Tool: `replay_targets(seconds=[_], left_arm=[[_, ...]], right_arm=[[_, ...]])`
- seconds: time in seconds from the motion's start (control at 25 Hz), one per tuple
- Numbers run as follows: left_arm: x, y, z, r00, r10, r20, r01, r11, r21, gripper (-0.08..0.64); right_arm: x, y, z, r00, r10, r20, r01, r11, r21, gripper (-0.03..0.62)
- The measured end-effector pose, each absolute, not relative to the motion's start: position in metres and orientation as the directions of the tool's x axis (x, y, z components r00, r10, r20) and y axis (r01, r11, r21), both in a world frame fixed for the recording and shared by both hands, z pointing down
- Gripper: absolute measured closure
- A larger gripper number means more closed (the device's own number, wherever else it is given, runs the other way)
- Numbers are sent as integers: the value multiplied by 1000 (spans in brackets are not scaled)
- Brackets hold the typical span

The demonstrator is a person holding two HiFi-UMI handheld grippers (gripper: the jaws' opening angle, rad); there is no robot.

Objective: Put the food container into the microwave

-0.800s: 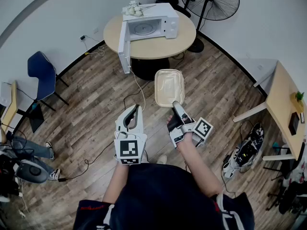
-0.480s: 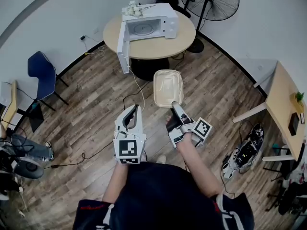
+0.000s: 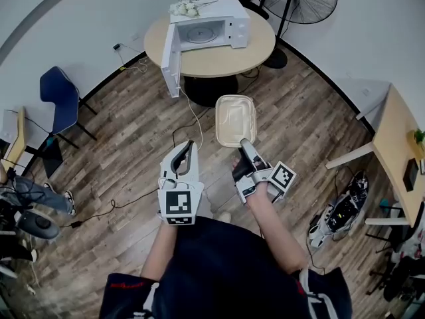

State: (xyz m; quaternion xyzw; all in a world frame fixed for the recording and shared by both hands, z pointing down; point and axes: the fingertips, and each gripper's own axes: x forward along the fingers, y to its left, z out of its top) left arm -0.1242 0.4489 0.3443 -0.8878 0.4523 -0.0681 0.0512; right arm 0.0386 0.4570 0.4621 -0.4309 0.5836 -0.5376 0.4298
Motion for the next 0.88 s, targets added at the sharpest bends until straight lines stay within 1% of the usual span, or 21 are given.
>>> replay_targets(seconds=[0.36,0.56,0.88], left_arm=[[-105,380,356,587,-805,84,-793,-593,-139,545],[-91,321,353,597,-798,78,-787,-602,-138,545],[-98,220,341,589,-804,85,-786,-594,-173,545]], right_arm=[[55,397,478,-257,-966,-6,-41,17,-999,377],[70,340,477,-244,-970,-2,-44,13,-999,377],[62,238,469,-250,-968,11,-33,-3,-999,377]])
